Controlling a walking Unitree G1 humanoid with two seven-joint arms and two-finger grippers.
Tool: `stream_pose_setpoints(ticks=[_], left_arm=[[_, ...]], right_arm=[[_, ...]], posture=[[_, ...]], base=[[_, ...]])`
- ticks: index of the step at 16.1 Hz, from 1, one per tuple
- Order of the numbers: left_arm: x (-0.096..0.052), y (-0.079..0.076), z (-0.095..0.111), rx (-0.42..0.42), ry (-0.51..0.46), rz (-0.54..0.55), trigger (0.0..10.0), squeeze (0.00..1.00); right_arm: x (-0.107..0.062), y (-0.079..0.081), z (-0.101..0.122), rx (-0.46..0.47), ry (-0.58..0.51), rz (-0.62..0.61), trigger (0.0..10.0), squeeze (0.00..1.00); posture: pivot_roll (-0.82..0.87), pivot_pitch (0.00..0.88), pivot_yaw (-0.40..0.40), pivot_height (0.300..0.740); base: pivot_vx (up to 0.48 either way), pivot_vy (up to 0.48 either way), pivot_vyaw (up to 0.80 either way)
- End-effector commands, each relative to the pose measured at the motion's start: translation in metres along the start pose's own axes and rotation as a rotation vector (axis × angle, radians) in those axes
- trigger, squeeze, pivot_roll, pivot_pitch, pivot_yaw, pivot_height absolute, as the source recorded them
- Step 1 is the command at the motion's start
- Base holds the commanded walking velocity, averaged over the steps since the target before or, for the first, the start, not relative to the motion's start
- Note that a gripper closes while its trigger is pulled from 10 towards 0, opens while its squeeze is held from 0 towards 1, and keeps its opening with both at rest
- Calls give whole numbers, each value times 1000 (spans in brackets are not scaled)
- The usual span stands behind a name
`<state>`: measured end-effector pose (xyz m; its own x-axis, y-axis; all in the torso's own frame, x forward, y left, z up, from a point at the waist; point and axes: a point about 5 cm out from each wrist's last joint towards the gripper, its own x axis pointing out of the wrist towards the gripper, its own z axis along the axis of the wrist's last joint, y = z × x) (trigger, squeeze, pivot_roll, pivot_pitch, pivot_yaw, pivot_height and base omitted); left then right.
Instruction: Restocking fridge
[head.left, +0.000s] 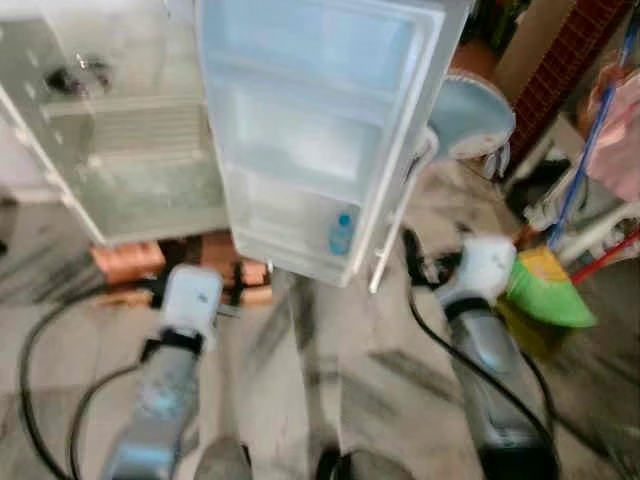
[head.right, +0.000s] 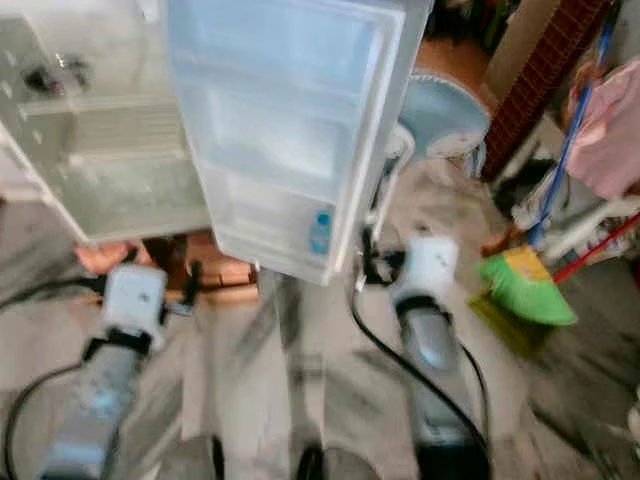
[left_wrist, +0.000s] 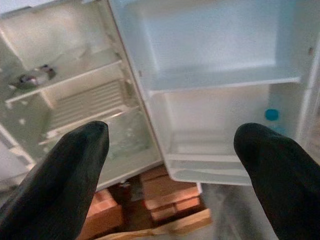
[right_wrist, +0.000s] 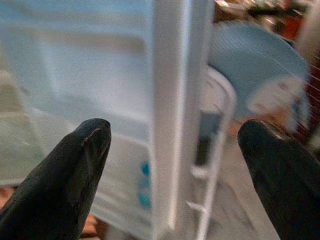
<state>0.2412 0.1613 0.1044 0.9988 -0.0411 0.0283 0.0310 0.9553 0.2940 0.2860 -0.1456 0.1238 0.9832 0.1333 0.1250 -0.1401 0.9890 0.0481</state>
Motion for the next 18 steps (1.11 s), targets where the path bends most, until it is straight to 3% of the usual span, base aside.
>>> stream_pose_setpoints(ticks=[1, 7, 8, 9, 11, 13, 14, 18], left_arm=[[0, -5, 0, -15, 1, -13, 10000, 0], [2, -2, 1, -15, -13, 32, 10000, 0], [4, 4, 4, 4, -38, 56, 10000, 0], [6, 8, 7, -28, -47, 45, 10000, 0], [3, 10, 3, -50, -23, 40, 10000, 0], [-2, 2, -3, -58, -2, 9, 10000, 0], [3, -3, -3, -61, -4, -38, 10000, 0], [16, -2, 3, -59, -33, -55, 10000, 0]], right_arm=[[-3, -7, 0, -15, -5, -2, 10000, 0], [-1, -5, 1, -28, -27, 8, 10000, 0], [1, -2, 5, -31, -44, 20, 10000, 0], [1, -2, 7, -28, -55, 10, 10000, 0], [-12, -9, -1, 8, -27, -84, 10000, 0], [-30, -11, -14, 17, 10, -143, 10000, 0], [-35, -13, -19, 14, 18, -175, 10000, 0], [-31, -14, -16, -14, 6, -155, 10000, 0]], posture=[[145, 112, -56, 740], [140, 125, -50, 740], [140, 135, -45, 740], [144, 143, -43, 740], [144, 141, -34, 740], [120, 116, 16, 740], [101, 104, 40, 740], [99, 100, 25, 740]], base=[[0, -281, 0], [0, 0, 656], [0, 0, 0], [0, 0, 0], [0, 0, 0], [0, 0, 0], [0, 0, 0], [0, 0, 0]])
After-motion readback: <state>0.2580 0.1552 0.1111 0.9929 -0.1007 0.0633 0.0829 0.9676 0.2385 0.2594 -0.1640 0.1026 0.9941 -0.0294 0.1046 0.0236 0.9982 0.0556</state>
